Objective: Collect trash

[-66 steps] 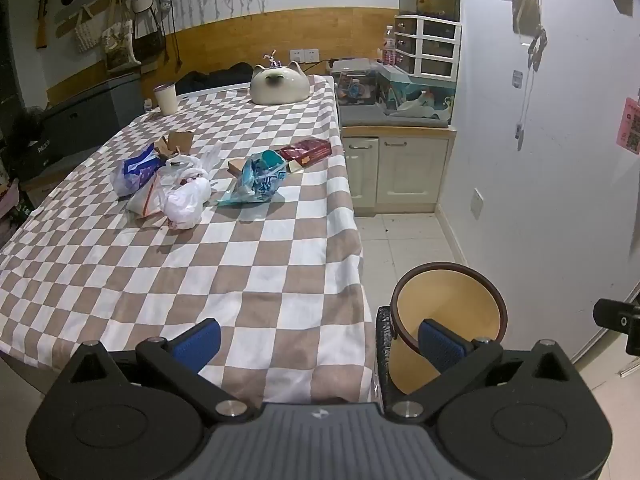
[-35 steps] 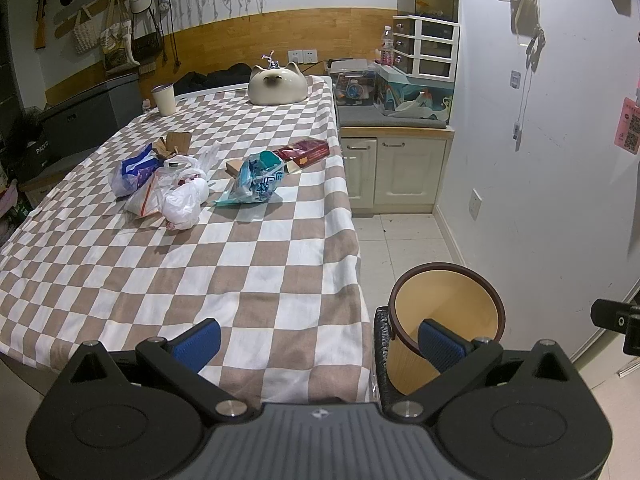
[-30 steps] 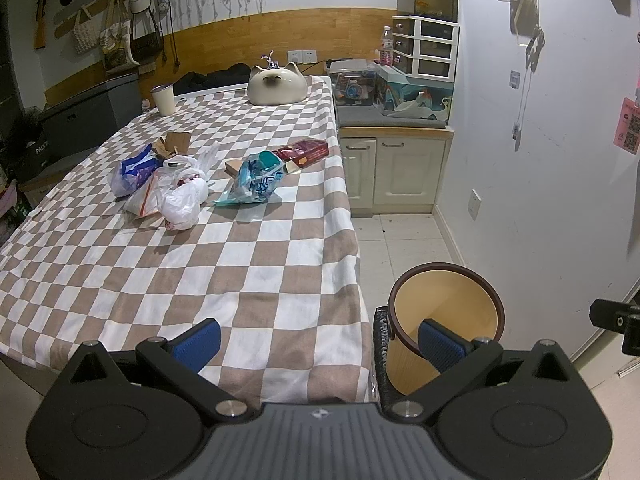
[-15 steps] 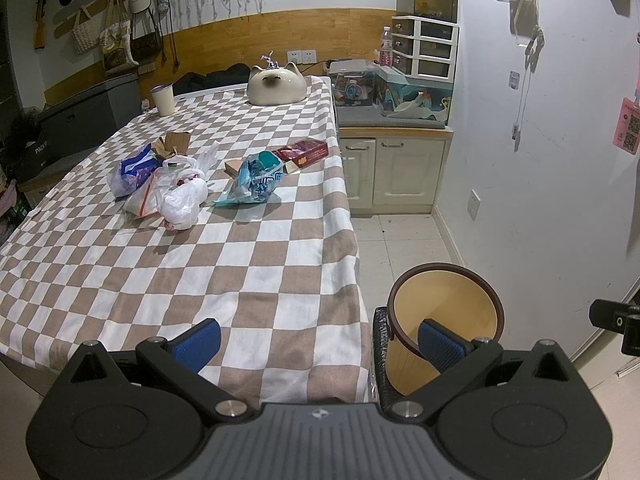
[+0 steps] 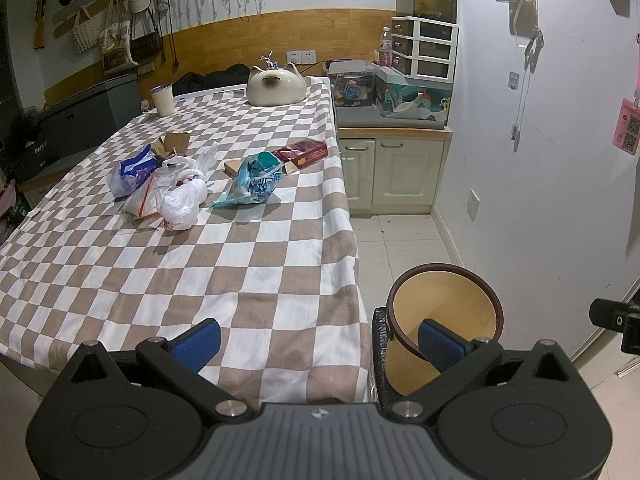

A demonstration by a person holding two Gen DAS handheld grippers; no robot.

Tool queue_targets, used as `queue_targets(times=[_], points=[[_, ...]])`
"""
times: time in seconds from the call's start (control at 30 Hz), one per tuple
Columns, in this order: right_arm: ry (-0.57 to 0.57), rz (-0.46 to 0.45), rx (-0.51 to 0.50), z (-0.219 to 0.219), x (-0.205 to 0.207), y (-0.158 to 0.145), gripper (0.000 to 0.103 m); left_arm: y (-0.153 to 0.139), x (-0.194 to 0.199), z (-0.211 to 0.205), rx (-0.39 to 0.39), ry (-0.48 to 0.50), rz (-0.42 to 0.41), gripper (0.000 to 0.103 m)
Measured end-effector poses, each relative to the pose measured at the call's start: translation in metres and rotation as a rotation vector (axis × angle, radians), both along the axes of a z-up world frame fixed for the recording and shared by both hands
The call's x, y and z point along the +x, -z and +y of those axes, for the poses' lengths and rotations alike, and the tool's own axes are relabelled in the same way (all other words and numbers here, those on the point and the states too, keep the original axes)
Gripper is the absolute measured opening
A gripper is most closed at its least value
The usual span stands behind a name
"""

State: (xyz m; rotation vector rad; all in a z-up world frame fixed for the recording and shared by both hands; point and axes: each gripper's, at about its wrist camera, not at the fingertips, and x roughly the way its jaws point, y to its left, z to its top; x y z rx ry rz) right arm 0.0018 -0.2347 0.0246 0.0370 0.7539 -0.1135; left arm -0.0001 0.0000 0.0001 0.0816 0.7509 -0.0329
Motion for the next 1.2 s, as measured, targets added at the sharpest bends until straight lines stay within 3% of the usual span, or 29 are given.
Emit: queue_targets(times=[1.2], points=[[0.003,-0.006,0.014,-0.004,0.0003,0.0022,0.103,-0.0017,0.0036,-0.0094,-0.002,0.004,-0.02,0.103]])
